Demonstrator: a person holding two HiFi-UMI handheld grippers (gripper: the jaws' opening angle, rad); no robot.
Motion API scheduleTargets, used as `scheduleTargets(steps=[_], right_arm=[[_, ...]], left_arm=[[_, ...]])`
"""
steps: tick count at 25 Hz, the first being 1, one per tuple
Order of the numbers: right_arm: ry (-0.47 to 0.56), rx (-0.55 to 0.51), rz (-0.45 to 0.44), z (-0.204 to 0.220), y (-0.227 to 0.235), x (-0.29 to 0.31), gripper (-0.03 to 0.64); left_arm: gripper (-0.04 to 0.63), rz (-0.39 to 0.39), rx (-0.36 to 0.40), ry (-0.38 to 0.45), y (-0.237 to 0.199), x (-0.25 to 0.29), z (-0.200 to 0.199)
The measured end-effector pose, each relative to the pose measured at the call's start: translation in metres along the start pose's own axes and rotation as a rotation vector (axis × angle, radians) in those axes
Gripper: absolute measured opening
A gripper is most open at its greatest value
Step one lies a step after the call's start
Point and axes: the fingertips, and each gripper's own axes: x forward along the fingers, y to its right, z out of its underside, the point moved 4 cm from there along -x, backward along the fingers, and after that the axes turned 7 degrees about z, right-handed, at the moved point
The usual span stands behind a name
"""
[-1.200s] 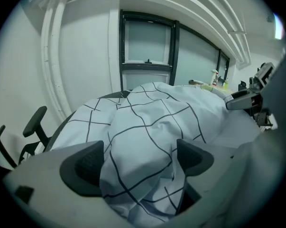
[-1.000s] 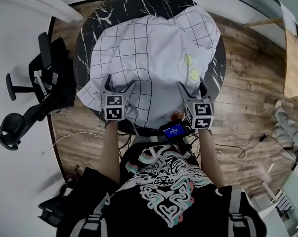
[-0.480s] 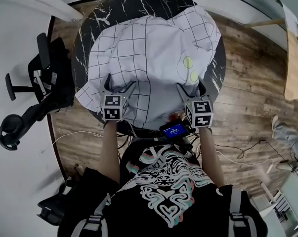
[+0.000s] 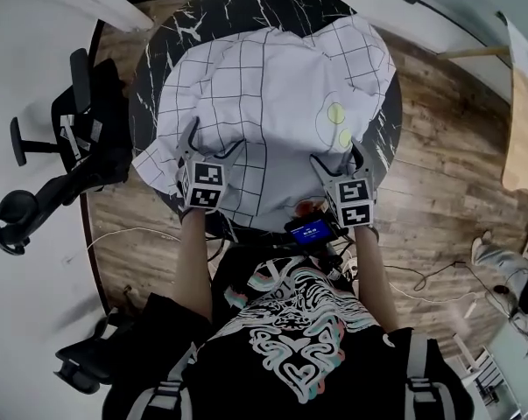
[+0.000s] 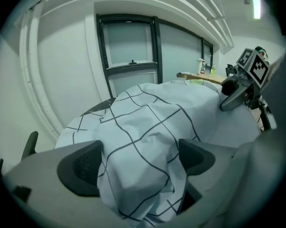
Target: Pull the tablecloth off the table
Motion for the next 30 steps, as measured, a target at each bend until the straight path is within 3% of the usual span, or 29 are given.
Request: scheduleTargets(steps=[5,19,30], right_arm=[[-0.011,-0.047,-0.003,-0.001,-0.003,0.004,0.394],[-0.046,-0.049,-0.044,0.006,-0.002,0.024,0.394],[-0.078,-0.028,-0.092,0.012,-0.002,0.037,0.394]], left_arm=[[0.503,0.038,0.046,-0.067,0.001,0.015,0.006],[0.503,0.101,0.024,-0.118,0.001,0.036,0.016],[0.505,0.13,-0.07,-0.098,0.002,0.051,0.023]])
